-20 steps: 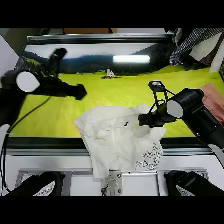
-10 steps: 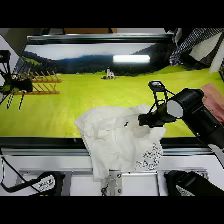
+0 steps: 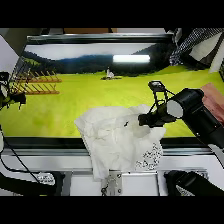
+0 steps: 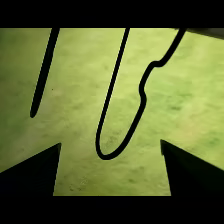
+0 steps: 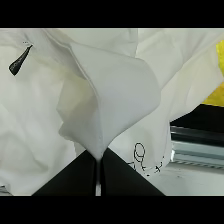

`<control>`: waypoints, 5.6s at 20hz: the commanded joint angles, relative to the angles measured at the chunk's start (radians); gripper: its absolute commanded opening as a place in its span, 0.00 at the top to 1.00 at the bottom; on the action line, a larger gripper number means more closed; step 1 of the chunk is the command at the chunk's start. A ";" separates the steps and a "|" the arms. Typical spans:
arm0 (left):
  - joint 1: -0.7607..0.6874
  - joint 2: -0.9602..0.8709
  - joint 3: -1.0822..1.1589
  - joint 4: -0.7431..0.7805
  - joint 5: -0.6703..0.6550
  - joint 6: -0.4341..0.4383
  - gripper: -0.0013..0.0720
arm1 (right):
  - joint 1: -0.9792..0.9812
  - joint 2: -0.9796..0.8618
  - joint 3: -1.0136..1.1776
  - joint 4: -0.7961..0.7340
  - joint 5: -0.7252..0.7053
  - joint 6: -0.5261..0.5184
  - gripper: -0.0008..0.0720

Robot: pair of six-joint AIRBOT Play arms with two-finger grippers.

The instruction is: Fold the clothes and pants, and hang the long-sleeved shirts on hangers.

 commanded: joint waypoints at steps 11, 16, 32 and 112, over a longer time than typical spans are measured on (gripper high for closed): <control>-0.014 -0.276 0.252 0.074 -0.020 0.048 0.02 | 0.001 -0.001 0.000 0.001 0.000 0.000 0.97; -0.016 -0.335 0.268 0.075 -0.050 0.035 0.02 | 0.001 -0.001 0.000 0.001 0.000 0.000 0.97; -0.064 -0.254 0.268 0.087 -0.085 -0.005 0.96 | 0.001 -0.001 0.000 0.000 0.000 0.000 0.97; -0.694 0.354 -0.390 -0.896 -0.668 1.234 0.96 | -0.054 -0.041 0.285 -0.055 0.158 -0.204 0.97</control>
